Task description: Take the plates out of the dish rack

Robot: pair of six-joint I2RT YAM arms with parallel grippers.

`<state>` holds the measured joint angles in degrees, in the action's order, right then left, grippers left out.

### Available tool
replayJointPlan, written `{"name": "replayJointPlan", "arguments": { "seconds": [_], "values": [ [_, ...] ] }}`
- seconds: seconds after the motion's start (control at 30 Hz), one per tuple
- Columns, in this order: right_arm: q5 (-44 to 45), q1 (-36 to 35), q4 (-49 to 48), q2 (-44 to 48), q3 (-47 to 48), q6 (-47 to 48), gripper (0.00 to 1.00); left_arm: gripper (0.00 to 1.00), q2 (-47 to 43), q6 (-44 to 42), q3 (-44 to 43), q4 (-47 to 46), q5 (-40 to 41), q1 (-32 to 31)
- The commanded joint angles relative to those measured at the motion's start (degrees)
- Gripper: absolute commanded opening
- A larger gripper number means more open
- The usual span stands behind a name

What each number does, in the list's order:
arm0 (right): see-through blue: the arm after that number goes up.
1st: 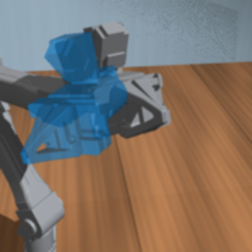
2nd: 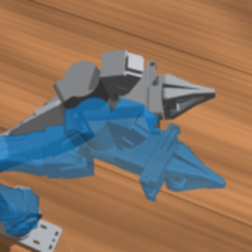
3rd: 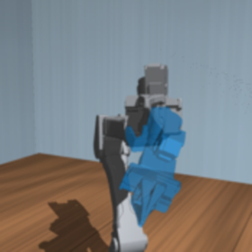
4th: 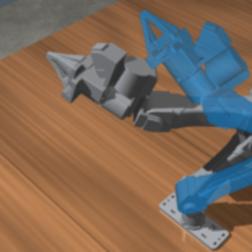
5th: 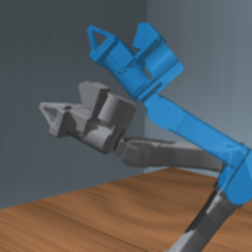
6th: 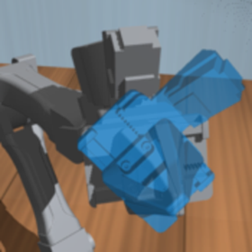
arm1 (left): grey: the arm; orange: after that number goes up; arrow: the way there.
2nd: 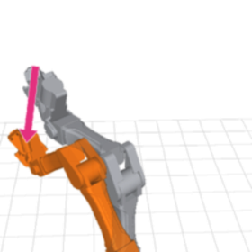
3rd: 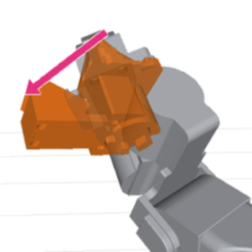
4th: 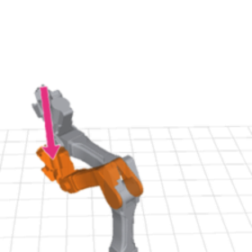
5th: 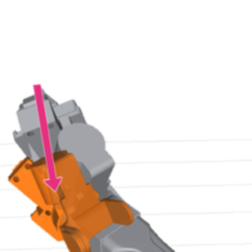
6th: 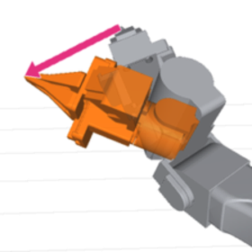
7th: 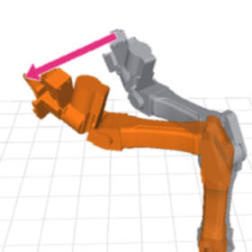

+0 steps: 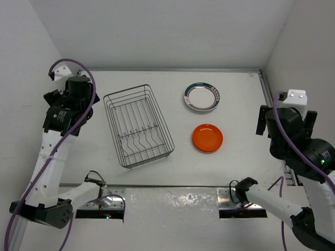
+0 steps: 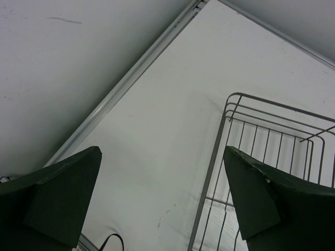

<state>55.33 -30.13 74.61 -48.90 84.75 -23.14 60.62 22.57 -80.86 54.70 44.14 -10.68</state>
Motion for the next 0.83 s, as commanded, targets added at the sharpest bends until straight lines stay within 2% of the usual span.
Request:
{"name": "replayJointPlan", "arguments": {
  "seconds": [0.0, 0.27, 0.8],
  "values": [
    [4.9, 0.0, 5.7, 3.4, -0.7, -0.6, 0.99, 1.0, -0.7, 0.3, -3.1, 0.1, 3.2, -1.7],
    [2.2, 0.0, 10.3, 2.7, -2.0, -6.9, 0.99, 1.0, -1.3, 1.1, 0.3, -1.8, 1.9, -2.9],
    [0.3, 0.0, 8.5, 1.1, -0.4, -8.5, 0.99, 1.0, -1.2, 1.3, 2.2, -2.3, 1.0, -3.4]
  ]
}}
